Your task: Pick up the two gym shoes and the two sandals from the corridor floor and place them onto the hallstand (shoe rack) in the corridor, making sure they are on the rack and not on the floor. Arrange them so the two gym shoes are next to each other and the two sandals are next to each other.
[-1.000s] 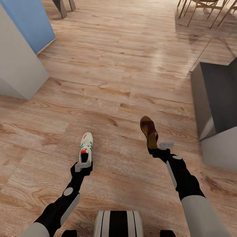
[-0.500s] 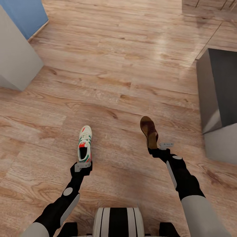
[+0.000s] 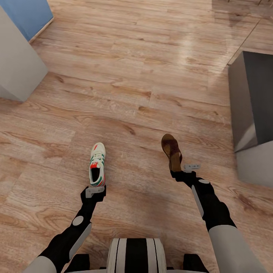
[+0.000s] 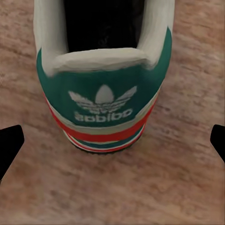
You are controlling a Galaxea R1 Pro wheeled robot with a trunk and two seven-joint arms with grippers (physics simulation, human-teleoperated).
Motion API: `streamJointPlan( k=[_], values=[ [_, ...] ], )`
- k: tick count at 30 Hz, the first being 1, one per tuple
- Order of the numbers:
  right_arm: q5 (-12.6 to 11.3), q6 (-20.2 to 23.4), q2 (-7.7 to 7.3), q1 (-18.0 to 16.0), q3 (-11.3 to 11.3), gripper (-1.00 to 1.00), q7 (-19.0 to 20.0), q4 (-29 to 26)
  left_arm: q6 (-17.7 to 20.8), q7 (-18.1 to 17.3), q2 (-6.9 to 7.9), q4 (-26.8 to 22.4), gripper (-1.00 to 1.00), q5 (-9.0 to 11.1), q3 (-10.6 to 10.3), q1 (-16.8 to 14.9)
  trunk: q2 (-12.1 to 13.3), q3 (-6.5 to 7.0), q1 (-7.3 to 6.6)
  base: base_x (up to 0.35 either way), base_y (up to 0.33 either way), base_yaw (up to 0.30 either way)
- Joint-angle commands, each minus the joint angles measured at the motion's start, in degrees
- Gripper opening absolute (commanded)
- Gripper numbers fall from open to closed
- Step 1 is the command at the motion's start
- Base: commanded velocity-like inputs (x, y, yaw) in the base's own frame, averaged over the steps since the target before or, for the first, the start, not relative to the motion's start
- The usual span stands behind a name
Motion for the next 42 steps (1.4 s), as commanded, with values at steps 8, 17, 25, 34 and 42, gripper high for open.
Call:
streamJointPlan(
  k=[8,17,25,34,42],
  values=[
    [0.40,0.31,0.04,-0.02,-0.13,-1.00,0.35,-0.09,-1.46,0.56,0.18,0.08,1.00,0.52,-0.43,-0.03,-0.01,-0.04,-0.01,0.125,0.000,0.000],
    [0.40,0.34,0.03,-0.02,-0.13,-1.00,0.34,-0.09,-1.49,0.56,0.23,0.08,1.00,0.52,-0.43,-0.05,-0.01,-0.04,-0.01,0.017,0.000,0.000],
    [0.40,0.33,0.02,-0.02,-0.12,-1.00,0.34,-0.10,-1.52,0.56,0.27,0.08,1.00,0.52,-0.43,-0.04,-0.04,-0.48,0.04,0.000,0.000,0.000],
    [0.40,0.35,0.03,-0.02,-0.11,-1.00,0.35,-0.13,-1.53,0.63,0.77,0.08,1.00,0.52,-0.43,-0.05,-0.04,-0.77,0.04,0.000,0.000,0.000],
    [0.40,0.34,0.02,-0.02,-0.14,-1.00,0.34,-0.10,-1.53,0.69,0.97,0.08,1.00,0.60,-0.35,-0.03,-0.04,-0.80,0.04,0.074,0.033,0.000]
  ],
)
